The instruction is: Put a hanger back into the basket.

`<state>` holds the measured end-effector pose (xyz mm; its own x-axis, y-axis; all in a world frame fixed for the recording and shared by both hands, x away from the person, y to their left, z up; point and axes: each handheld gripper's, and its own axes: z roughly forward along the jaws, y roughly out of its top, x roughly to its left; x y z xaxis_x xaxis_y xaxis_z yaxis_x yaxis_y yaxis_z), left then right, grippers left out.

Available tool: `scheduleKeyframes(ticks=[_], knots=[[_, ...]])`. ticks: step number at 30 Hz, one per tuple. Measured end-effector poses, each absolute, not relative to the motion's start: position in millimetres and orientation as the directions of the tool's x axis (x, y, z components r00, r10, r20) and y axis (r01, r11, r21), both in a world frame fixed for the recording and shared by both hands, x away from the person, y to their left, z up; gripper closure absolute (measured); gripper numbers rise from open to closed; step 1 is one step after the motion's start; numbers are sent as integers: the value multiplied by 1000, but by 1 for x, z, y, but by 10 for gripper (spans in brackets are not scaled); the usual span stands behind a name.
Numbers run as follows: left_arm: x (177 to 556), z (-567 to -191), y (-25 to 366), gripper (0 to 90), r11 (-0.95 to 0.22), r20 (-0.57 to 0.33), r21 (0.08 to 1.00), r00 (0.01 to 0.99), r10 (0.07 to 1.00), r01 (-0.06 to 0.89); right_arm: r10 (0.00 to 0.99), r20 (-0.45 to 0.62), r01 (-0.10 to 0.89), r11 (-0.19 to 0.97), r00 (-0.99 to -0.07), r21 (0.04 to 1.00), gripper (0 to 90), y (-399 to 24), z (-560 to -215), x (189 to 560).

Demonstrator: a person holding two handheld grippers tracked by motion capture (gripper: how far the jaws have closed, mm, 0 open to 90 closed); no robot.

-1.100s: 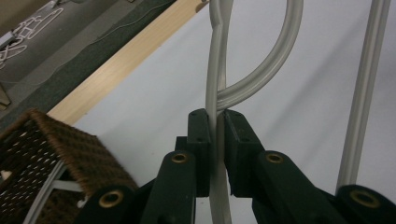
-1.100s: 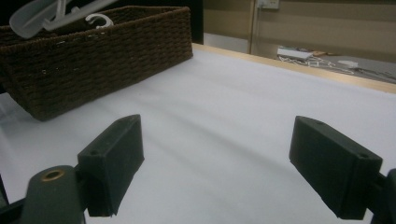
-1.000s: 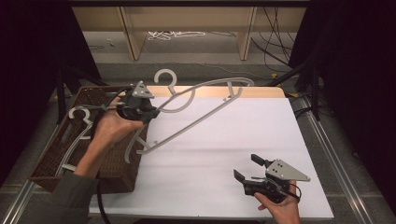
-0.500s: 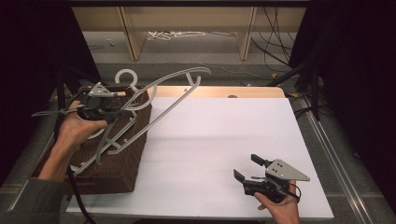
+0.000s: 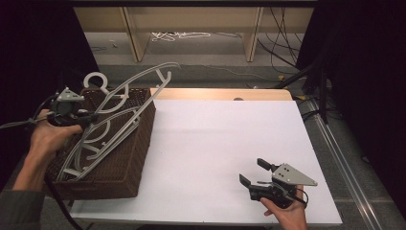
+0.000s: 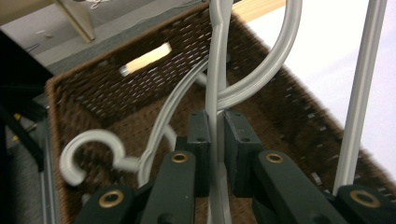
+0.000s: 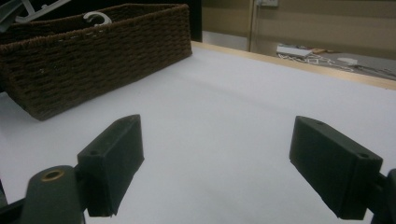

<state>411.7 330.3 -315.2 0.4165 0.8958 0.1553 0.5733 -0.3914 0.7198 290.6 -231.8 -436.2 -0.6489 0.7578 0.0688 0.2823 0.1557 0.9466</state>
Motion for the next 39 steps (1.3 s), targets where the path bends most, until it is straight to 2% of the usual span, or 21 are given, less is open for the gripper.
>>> scheduleKeyframes(ticks=[17,39], knots=[[402,-342,372,815,-345,178,698,315,932,627,755,72,288,159,-652,944,185,-231,-436,290],[399,-375,394,815,-382,262,611,278,924,693,755,65,284,164,-652,945,185,-231,-437,291]])
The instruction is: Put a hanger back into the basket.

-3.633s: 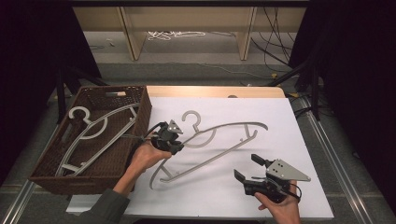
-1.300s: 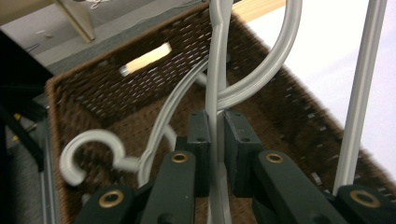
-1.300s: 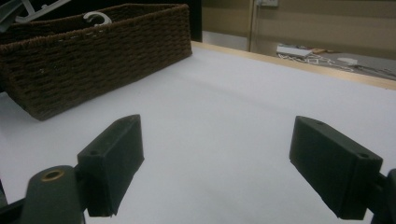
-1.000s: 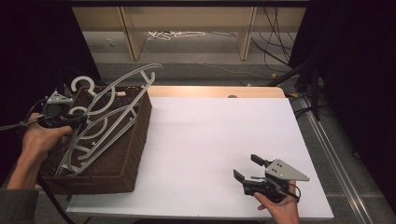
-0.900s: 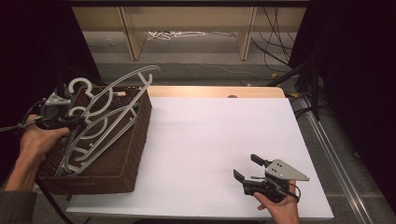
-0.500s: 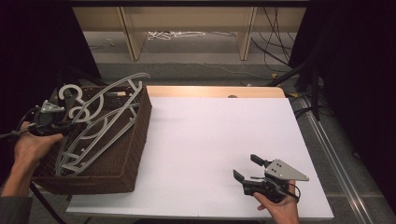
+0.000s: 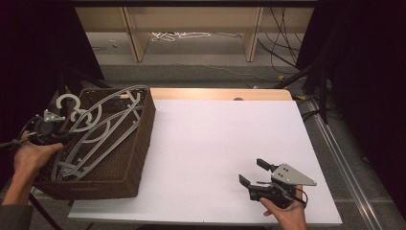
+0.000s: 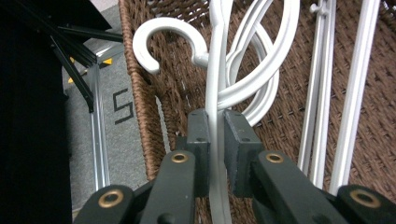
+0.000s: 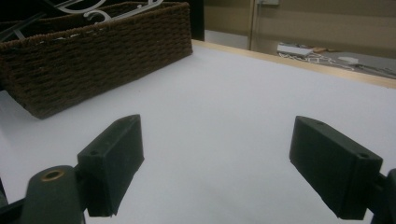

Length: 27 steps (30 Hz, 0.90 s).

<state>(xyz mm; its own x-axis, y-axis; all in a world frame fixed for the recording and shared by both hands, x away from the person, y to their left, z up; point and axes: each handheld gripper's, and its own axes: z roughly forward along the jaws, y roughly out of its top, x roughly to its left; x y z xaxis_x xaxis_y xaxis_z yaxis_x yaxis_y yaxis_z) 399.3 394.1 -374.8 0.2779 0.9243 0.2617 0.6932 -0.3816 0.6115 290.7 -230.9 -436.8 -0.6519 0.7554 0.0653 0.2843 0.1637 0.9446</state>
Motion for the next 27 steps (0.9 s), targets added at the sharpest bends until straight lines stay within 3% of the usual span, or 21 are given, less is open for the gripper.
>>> scheduleKeyframes(ticks=[10,27], knots=[[399,-382,395,814,-405,321,579,258,911,707,749,74,284,155,-658,946,185,-230,-438,291],[411,-404,379,806,-435,290,500,329,899,748,752,80,287,150,-654,946,185,-230,-438,291]])
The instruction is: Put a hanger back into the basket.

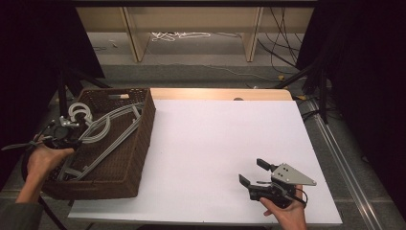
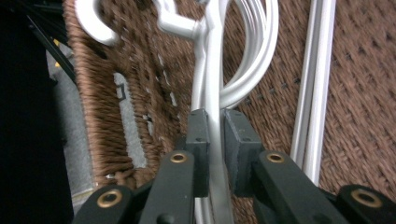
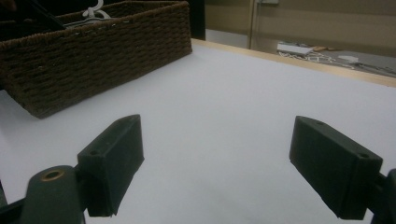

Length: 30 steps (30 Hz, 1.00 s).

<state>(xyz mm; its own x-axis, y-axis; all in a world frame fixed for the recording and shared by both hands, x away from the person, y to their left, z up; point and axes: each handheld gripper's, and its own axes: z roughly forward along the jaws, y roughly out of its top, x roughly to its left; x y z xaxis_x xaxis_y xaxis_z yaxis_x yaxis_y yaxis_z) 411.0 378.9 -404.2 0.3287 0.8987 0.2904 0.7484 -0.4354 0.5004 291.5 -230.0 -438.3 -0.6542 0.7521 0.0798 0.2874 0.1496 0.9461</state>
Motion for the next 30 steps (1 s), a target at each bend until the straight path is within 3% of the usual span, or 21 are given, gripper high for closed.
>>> scheduleKeyframes(ticks=[4,8,9,11,16,21,30], knots=[[414,-412,382,786,-420,254,506,335,907,754,754,69,288,163,-653,944,185,-232,-437,291],[409,-409,383,659,-375,228,549,298,927,747,755,68,289,164,-652,943,185,-232,-437,291],[412,-406,387,627,-426,251,553,344,905,716,756,68,289,164,-652,943,185,-232,-437,291],[406,-402,382,544,-339,213,589,263,941,733,756,70,289,161,-651,943,185,-231,-437,291],[398,-385,371,436,-299,194,667,227,954,682,755,69,287,161,-652,944,185,-232,-437,291],[390,-373,355,372,-279,153,740,250,956,612,756,68,286,161,-651,945,185,-231,-437,291],[374,-360,316,270,-166,-6,859,334,943,485,756,66,283,162,-651,945,185,-231,-437,291]])
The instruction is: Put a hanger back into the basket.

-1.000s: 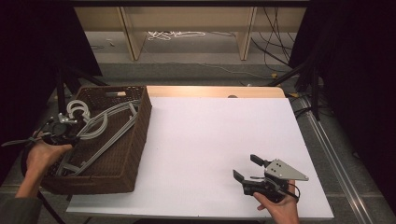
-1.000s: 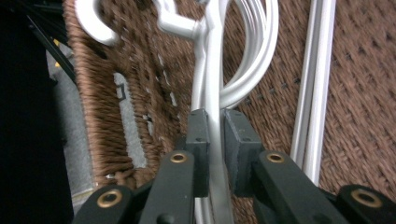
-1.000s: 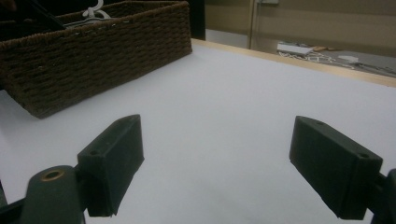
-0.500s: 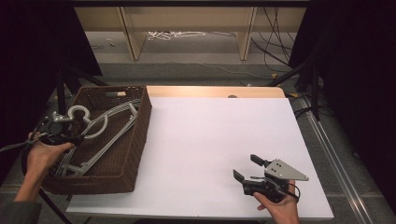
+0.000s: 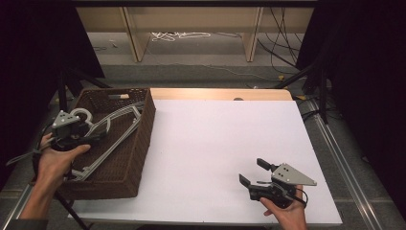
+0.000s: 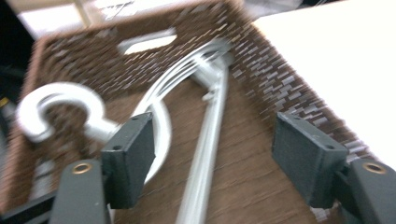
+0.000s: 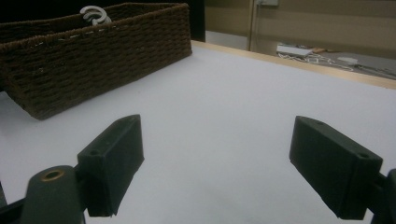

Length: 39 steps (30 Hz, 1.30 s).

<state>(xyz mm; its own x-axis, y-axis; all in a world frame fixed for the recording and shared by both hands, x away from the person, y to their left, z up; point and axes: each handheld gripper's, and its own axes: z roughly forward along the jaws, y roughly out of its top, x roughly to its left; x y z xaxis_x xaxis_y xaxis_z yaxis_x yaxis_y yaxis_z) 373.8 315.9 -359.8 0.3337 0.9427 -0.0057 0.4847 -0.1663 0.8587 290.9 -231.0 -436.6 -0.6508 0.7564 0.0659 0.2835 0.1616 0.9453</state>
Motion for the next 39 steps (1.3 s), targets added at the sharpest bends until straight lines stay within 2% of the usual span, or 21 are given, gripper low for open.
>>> scheduleKeyframes(ticks=[9,13,28,38,39], knots=[[361,-356,279,160,-146,-48,901,429,902,408,747,70,269,149,-661,951,185,-231,-438,294],[358,-360,265,160,-127,-72,913,459,885,389,750,75,284,154,-657,946,183,-233,-439,295],[339,-360,221,160,-154,-53,936,559,828,317,735,83,271,141,-673,952,184,-229,-438,295],[329,-369,197,160,-164,-37,953,634,772,256,741,52,252,161,-669,954,184,-227,-438,295],[327,-371,193,160,-157,-44,954,634,772,257,736,71,272,157,-673,950,184,-227,-438,295]])
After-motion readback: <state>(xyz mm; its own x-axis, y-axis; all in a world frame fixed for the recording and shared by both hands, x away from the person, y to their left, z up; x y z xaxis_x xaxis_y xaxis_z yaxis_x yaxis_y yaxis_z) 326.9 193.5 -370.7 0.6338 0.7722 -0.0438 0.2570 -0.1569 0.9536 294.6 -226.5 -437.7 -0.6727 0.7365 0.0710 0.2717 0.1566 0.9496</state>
